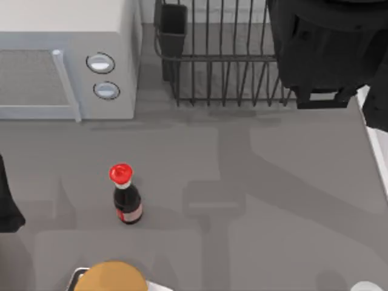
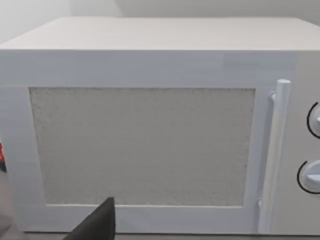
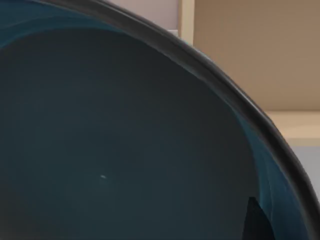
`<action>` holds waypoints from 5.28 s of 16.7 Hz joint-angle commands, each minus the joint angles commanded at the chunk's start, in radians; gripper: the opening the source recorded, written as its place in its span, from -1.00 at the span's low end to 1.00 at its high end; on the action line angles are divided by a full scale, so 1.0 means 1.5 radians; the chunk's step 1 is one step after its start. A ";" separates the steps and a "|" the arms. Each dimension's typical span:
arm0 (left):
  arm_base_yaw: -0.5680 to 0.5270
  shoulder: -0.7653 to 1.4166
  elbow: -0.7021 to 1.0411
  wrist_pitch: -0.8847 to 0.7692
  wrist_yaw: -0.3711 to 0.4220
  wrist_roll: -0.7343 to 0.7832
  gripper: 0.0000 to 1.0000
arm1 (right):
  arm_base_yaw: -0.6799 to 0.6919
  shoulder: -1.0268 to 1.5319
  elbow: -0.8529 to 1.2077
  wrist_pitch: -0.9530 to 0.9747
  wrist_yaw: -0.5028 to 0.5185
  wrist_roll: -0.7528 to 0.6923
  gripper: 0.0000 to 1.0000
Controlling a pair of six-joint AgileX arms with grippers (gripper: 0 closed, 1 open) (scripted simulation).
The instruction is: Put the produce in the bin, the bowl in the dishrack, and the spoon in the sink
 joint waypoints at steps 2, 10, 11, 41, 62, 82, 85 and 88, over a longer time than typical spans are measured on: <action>0.000 0.000 0.000 0.000 0.000 0.000 1.00 | -0.013 0.023 -0.001 0.023 -0.013 0.000 -1.00; 0.000 0.000 0.000 0.000 0.000 0.000 1.00 | -0.176 0.285 -0.041 0.345 -0.171 -0.008 -1.00; 0.000 0.000 0.000 0.000 0.000 0.000 1.00 | -0.199 0.316 -0.048 0.385 -0.194 -0.009 -1.00; 0.000 0.000 0.000 0.000 0.000 0.000 1.00 | -0.266 0.399 -0.068 0.482 -0.262 -0.010 1.00; 0.000 0.000 0.000 0.000 0.000 0.000 1.00 | -0.567 -0.644 -0.726 0.128 -0.580 -0.029 1.00; 0.000 0.000 0.000 0.000 0.000 0.000 1.00 | -0.723 -0.854 -0.870 -0.079 -0.706 -0.129 1.00; 0.000 0.000 0.000 0.000 0.000 0.000 1.00 | -0.767 -0.706 -0.776 -0.191 -0.706 -0.264 1.00; 0.000 0.000 0.000 0.000 0.000 0.000 1.00 | -0.817 -0.517 -0.671 -0.320 -0.704 -0.424 1.00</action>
